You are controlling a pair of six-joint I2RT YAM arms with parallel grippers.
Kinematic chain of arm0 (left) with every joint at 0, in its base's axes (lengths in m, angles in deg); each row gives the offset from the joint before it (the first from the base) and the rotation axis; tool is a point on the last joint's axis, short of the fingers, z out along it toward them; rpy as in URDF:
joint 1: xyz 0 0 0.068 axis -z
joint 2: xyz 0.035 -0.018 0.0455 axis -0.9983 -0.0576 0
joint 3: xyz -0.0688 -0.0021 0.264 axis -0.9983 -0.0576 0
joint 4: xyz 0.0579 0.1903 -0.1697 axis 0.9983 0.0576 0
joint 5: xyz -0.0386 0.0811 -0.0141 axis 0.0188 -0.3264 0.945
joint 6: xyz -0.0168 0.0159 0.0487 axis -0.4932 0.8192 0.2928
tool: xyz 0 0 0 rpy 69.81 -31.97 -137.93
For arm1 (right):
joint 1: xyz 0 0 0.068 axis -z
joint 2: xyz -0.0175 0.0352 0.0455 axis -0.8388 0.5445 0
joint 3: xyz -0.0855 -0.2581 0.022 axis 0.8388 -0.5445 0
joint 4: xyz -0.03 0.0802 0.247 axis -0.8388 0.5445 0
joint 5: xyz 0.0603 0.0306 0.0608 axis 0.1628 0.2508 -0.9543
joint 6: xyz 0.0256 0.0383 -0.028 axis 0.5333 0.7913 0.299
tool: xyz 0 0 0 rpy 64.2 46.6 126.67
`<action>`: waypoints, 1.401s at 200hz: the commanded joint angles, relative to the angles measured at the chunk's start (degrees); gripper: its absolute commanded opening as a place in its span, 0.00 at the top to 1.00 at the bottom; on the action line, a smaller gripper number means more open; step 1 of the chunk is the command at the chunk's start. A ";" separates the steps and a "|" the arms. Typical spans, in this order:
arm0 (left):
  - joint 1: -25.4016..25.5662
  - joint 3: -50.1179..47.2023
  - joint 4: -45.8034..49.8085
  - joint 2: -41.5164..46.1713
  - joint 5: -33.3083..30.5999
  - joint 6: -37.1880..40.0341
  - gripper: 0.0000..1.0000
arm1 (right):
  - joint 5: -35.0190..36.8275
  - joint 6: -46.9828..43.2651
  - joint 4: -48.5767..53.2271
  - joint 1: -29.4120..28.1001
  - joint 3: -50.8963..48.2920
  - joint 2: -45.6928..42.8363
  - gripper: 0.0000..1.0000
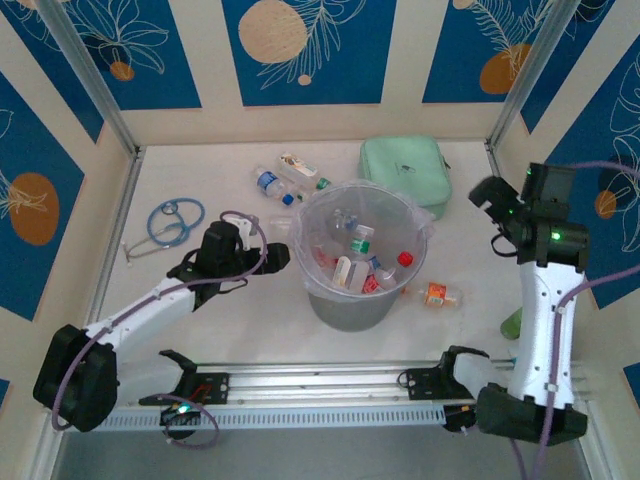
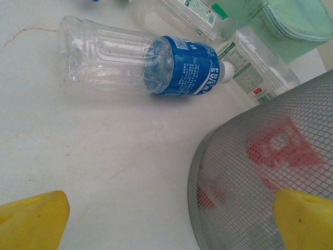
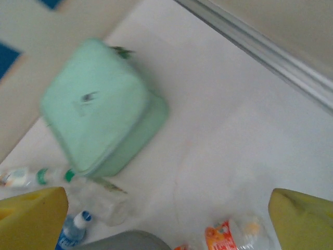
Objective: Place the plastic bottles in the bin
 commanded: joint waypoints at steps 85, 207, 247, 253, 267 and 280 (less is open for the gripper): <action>-1.29 -0.64 -3.49 -1.15 2.69 -1.60 0.00 | -11.95 21.73 -5.58 5.00 -28.36 -1.17 0.01; -1.29 -1.61 -2.66 -0.27 1.72 -3.34 0.00 | -13.44 29.80 -21.94 2.08 -43.69 3.23 0.01; -1.29 -1.99 -1.92 0.68 1.16 -3.78 0.00 | -13.30 30.88 -24.89 1.67 -44.81 4.64 0.05; -1.29 -2.00 -1.74 0.77 0.98 -3.81 0.00 | -13.20 30.84 -25.00 1.70 -44.83 4.47 0.06; -1.29 -1.98 -1.33 0.78 0.75 -3.87 0.00 | -13.10 30.76 -25.05 1.78 -44.90 4.12 0.10; -1.29 -2.04 -1.48 0.70 0.65 -4.11 0.00 | -13.19 30.67 -25.27 1.89 -45.00 3.70 0.18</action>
